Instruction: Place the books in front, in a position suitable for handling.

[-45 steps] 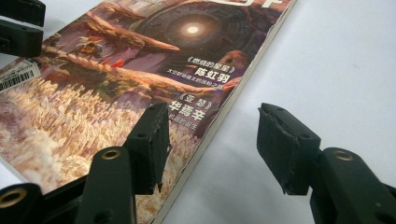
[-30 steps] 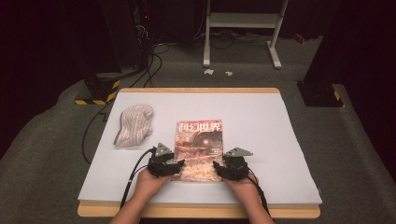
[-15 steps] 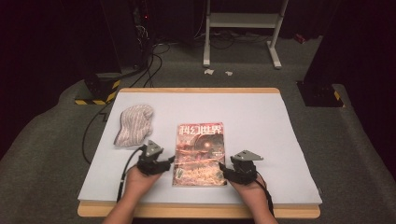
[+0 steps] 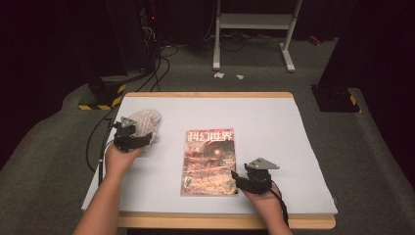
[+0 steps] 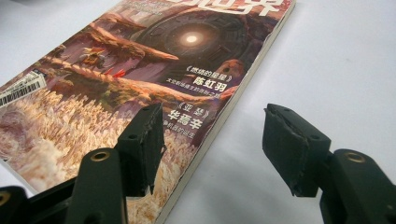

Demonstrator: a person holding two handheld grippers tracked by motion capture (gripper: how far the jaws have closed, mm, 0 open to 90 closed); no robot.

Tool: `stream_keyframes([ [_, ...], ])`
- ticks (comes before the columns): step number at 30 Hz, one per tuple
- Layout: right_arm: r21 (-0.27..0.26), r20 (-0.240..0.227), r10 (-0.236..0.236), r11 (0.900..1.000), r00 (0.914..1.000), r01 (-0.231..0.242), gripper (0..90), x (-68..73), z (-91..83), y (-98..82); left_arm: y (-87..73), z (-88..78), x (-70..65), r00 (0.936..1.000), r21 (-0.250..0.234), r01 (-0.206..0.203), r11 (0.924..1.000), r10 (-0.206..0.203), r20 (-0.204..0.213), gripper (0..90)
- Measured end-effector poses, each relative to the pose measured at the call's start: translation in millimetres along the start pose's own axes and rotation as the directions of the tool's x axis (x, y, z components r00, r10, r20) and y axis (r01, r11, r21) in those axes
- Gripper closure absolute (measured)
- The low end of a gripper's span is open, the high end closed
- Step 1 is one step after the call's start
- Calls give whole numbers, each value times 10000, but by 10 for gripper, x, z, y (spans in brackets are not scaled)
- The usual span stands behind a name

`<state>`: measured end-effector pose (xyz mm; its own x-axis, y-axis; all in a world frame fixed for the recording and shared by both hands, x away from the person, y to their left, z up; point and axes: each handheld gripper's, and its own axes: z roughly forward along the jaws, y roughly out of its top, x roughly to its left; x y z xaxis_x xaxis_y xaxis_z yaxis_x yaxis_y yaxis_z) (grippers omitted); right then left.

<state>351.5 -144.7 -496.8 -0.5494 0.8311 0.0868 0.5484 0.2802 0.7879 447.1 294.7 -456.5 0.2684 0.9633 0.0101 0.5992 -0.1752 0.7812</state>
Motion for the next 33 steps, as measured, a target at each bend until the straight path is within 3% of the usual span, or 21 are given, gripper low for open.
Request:
stream_keyframes([
  [2,33,0,-5,10000,10000,5,391,4,6,-4,33,160,104,9999,486,94,9988,-91,-55,293],
  [3,33,0,-5,10000,10000,5,391,4,6,-4,33,160,104,9999,486,94,9988,-91,-55,292],
  [5,40,-58,-21,10000,10000,21,393,1,8,-7,27,260,157,9994,939,322,9951,-306,-176,291],
  [6,52,-57,22,10000,10000,-22,395,1,8,-9,-8,344,220,9977,1322,652,9891,-668,79,283],
  [9,29,-89,37,10000,10000,-37,398,-5,10,-9,-66,447,266,9959,2027,777,9762,-854,295,267],
  [10,35,-83,44,10000,10000,-43,400,-3,10,-9,-66,447,266,9959,2027,777,9762,-854,295,254],
  [12,40,-71,50,10000,10000,-50,401,2,10,-9,-101,474,302,9904,2208,1137,9687,-1282,524,254],
  [16,60,-115,27,10000,9999,-27,404,11,19,-13,-117,458,274,9924,2270,848,9702,-1025,676,312],
  [21,58,-133,43,10000,9999,-42,410,26,34,-9,-134,438,94,9970,2152,194,9764,-350,693,432],
  [30,-64,-97,-129,9999,9999,128,437,48,11,3,-183,419,66,9950,1680,330,9852,-482,874,651],
  [33,-42,54,-335,9994,9994,336,455,26,10,-6,-221,412,66,9928,1396,623,9882,-756,926,678],
])
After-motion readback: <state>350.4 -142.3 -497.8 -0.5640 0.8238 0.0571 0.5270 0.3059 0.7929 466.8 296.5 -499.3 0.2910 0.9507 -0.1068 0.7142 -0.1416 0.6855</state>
